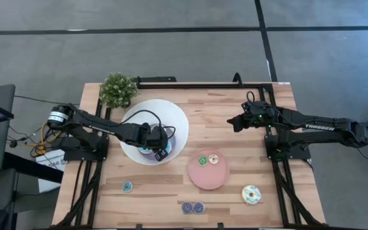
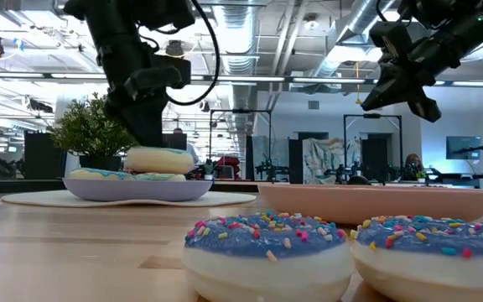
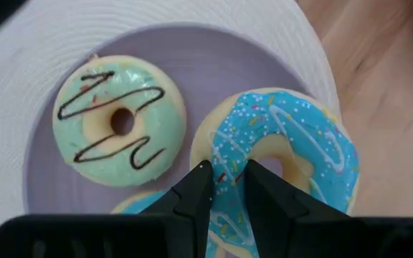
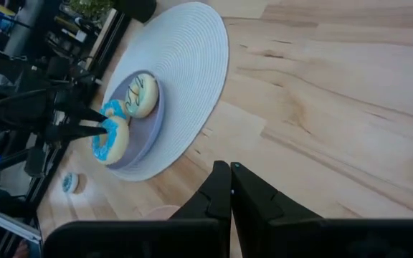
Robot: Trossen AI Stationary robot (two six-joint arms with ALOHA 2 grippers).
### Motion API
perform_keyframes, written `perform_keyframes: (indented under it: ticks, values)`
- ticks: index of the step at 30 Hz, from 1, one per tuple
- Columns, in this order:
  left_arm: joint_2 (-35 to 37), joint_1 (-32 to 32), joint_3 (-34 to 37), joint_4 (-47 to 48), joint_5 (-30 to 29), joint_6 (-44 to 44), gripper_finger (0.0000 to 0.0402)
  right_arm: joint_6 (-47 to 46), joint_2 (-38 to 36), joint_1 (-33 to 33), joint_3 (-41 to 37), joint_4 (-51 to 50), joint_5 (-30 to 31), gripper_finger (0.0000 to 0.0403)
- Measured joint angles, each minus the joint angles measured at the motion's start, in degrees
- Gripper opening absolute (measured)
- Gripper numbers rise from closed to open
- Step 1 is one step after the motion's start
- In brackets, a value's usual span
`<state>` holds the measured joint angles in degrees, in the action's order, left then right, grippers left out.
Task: Pick & Place donuts
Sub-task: Put the big light blue donut on the purple plate
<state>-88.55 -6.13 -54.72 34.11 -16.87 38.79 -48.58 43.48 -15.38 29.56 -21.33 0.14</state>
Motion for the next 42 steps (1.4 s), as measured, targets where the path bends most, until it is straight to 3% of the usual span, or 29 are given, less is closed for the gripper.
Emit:
perform_keyframes:
  ticks: [18,42]
  values:
    - [-1.51,0.98,0.17,-2.87,-1.84,2.32,0.0072,0.55,0.02,0.0,0.0,1.04,-0.02,0.0001]
    - [-4.42,0.99,0.17,-4.44,1.39,3.06,0.0072,2.56,0.0,-0.02,0.0,0.86,-0.07,0.0001]
